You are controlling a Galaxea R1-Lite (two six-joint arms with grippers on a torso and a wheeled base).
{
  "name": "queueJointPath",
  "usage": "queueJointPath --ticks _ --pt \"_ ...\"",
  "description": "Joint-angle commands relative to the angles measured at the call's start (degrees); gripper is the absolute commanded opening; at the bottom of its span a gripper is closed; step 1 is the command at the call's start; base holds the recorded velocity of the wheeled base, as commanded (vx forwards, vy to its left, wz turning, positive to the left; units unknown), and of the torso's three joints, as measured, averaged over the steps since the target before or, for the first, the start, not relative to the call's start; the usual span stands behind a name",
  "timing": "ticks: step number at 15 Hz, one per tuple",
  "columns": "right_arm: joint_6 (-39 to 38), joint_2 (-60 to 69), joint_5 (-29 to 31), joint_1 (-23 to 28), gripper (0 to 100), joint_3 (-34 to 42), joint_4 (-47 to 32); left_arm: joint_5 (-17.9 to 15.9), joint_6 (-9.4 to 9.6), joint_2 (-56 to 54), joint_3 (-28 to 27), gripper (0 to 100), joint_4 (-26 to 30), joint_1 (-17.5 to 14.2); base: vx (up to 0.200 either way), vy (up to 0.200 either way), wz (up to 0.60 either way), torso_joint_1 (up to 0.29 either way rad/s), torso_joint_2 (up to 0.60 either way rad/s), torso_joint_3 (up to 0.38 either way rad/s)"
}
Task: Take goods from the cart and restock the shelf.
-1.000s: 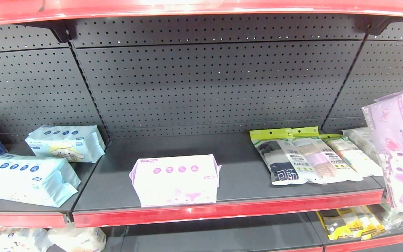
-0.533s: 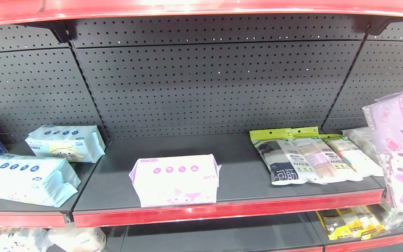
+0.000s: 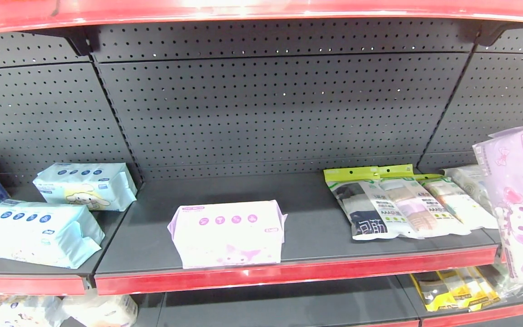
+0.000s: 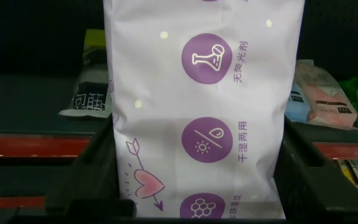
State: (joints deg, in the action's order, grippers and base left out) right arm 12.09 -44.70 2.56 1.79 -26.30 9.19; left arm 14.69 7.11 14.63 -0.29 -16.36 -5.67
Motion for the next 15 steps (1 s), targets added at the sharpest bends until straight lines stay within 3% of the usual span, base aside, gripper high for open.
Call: queueJointPath --ticks 1,3,4,5,6,7,9,11,13,15 --pt "0.0 0.8 0.0 0.0 0 0.0 0.0 -3.7 1.51 -9.4 0.3 100 4.5 0.4 0.000 0.000 0.00 0.000 0.00 0.000" --pt "0.0 1.4 -0.2 0.0 0 0.1 -0.1 -3.0 1.42 -9.4 0.3 100 5.2 0.3 0.000 0.000 0.00 0.000 0.00 0.000" --pt "0.0 1.5 -0.4 0.1 0 0.1 -0.1 -2.9 -0.16 -9.4 0.3 100 8.1 0.4 0.000 0.000 0.00 0.000 0.00 0.000" --pt "-0.1 1.5 -0.4 0.1 0 0.2 -0.1 -2.9 -5.88 -9.4 0.3 100 12.0 0.3 0.000 0.000 0.00 0.000 0.00 0.000" --pt "-0.1 1.8 -0.4 0.1 0 0.4 -0.1 -2.8 -10.18 -9.4 0.3 100 13.7 0.3 0.000 0.000 0.00 0.000 0.00 0.000" --pt "-0.1 2.2 -0.4 0.1 0 0.7 -0.1 -2.9 -11.59 -9.4 0.3 100 13.7 0.4 0.000 0.000 0.00 0.000 0.00 0.000" --pt "-0.1 2.5 -0.4 0.1 0 1.7 -0.1 -4.2 -11.41 -9.4 0.3 100 13.7 0.3 0.000 0.000 0.00 0.000 0.00 0.000" --pt "-0.1 3.1 -0.4 0.1 0 2.6 -0.1 -13.1 -5.26 -9.4 0.3 100 13.7 0.3 0.000 0.000 0.00 0.000 0.00 0.000" --pt "0.0 3.4 -0.4 0.1 0 2.2 -0.1 -17.6 -2.89 -9.4 0.2 100 14.0 0.3 0.000 0.000 0.00 0.000 0.00 0.000" --pt "0.0 3.4 -0.6 0.0 0 1.1 -0.1 -19.9 -2.19 -9.4 0.2 100 14.1 0.4 0.000 0.000 0.00 0.000 0.00 0.000"
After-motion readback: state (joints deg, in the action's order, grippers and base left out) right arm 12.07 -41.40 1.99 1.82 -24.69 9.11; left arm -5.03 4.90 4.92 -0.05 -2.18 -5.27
